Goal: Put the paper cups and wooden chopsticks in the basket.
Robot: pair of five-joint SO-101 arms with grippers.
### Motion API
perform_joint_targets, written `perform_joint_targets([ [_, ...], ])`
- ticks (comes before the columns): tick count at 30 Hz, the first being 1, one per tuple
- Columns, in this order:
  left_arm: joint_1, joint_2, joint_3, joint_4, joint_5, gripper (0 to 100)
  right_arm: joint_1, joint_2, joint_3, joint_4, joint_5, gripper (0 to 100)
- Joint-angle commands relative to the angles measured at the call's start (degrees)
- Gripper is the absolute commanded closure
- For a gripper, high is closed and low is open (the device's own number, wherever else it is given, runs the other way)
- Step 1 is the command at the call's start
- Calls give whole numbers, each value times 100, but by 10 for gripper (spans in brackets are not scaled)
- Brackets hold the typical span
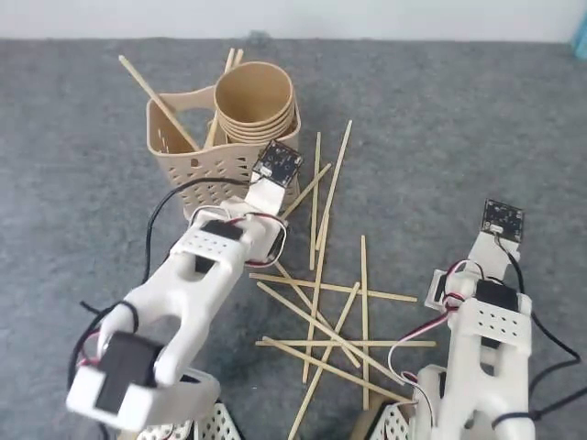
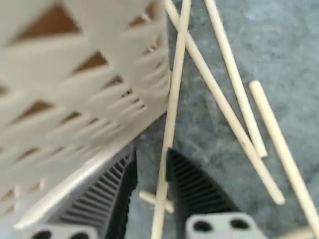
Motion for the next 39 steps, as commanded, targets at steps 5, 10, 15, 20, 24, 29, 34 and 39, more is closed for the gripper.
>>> perform_joint_targets([
  [5, 176, 791, -1095, 659, 79, 949, 101, -92, -44, 48, 79, 924],
  [10, 290, 1116, -1420, 844, 70, 949, 101, -92, -44, 48, 79, 924],
  [15, 299, 1055, -1411, 853, 44, 949, 101, -92, -44, 40, 88, 924],
  [20, 299, 1046, -1437, 1029, 26, 933, 101, -92, -35, 40, 281, 923],
  [24, 255, 976, -1429, 1275, -176, 830, 101, -92, -35, 40, 334, 923],
  [29, 387, 563, -936, 1415, -1187, 813, 101, -92, -35, 40, 352, 923],
  [34, 686, -79, -268, 1037, -1626, 869, 101, -92, -44, 31, 352, 923],
  [39, 1292, -712, 286, 651, -589, 887, 716, -48, -202, -242, 9, 923],
])
